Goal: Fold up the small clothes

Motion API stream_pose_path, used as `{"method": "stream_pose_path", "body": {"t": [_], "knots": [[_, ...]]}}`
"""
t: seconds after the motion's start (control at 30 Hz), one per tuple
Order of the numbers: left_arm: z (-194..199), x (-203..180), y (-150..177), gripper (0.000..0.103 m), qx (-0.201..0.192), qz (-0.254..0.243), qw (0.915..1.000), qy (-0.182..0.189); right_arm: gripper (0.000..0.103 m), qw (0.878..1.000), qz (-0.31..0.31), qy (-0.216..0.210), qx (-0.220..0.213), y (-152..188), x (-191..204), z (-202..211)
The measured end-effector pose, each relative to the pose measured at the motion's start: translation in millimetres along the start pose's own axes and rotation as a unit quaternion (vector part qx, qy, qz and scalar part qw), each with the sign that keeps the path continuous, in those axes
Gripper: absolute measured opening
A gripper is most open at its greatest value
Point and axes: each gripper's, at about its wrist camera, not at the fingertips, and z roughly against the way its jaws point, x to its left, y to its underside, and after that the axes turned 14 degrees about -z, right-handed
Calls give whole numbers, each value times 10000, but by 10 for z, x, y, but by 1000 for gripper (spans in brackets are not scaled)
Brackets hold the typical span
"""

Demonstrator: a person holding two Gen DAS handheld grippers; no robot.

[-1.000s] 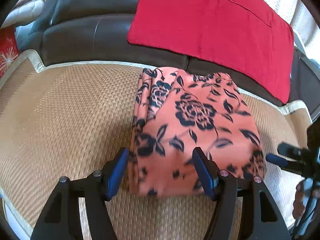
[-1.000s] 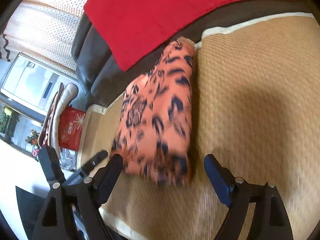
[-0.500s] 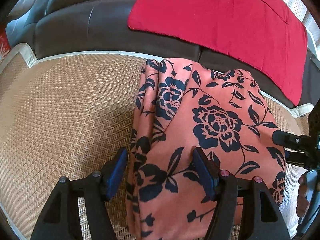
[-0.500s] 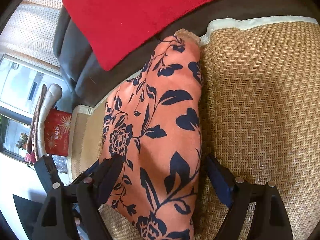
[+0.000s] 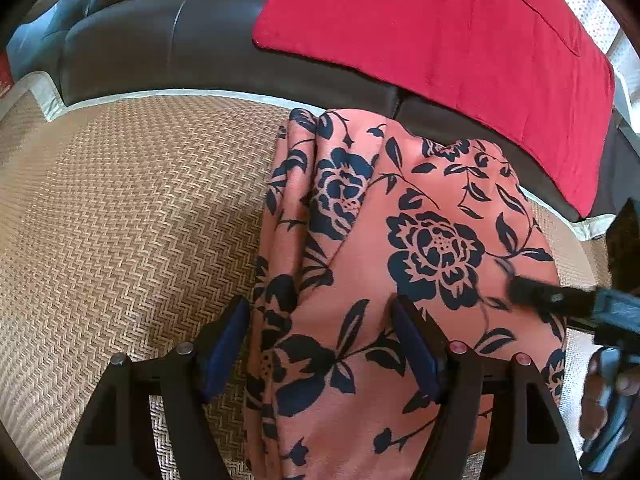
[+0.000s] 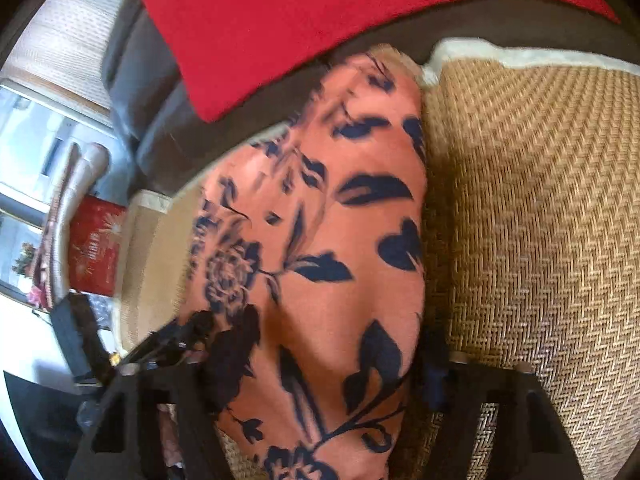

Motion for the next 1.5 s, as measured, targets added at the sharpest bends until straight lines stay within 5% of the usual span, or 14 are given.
{"method": "stream_pose_path", "body": {"t": [0.17, 0.27, 0.4, 0.53, 0.7, 0.83, 0.9, 1.0, 1.07, 1.1, 1.13, 1.2, 1.43, 1.5], "knots": [[100, -53, -8, 76, -246, 27, 9995, 195, 51, 10000, 51, 62, 1, 4, 21, -37], [-118, -86, 30, 73, 54, -147, 9998, 146, 46, 9997, 171, 172, -2, 8, 79, -65], [-112, -136, -29, 42, 152, -167, 9994, 255, 40, 9983, 445, 383, -18, 18, 223, -90], [77, -162, -54, 26, 20, -85, 9990, 435, 36, 9948, 863, 491, -218, 110, 501, 71], [130, -534, 29, 33, -58, -189, 9949, 991, 38, 9950, 689, 495, -521, 217, 264, 544], [94, -606, 112, 61, -126, -434, 9969, 646, 76, 9976, 3, 410, -562, 178, -267, 702], [148, -451, 123, 74, -276, -150, 9982, 509, 80, 9974, -285, -1, -656, 170, -421, 806], [45, -286, 120, 74, -56, 234, 9956, 904, 81, 9969, -352, -164, -684, 96, -408, 757], [-125, -373, 108, 74, 291, 52, 9933, 1114, 79, 9985, -292, -313, -352, 32, -351, 561], [-178, -445, 110, 49, 321, -90, 9925, 1175, 54, 9992, -146, -295, -233, 24, -267, 452], [-192, -519, 100, 40, 318, -206, 9916, 1235, 41, 9997, 83, -159, -146, 16, -155, 356], [-108, -582, 53, 27, 167, -283, 9933, 1106, 35, 9985, 484, 192, -190, 9, 107, 325], [665, -898, -500, 26, -1022, -501, 9837, 1394, 33, 9865, 1271, -170, -1021, -133, 813, 1296], [724, -1025, -621, 41, -1044, -633, 9822, 1430, 40, 9882, 906, -477, -1140, -238, 618, 1515]]}}
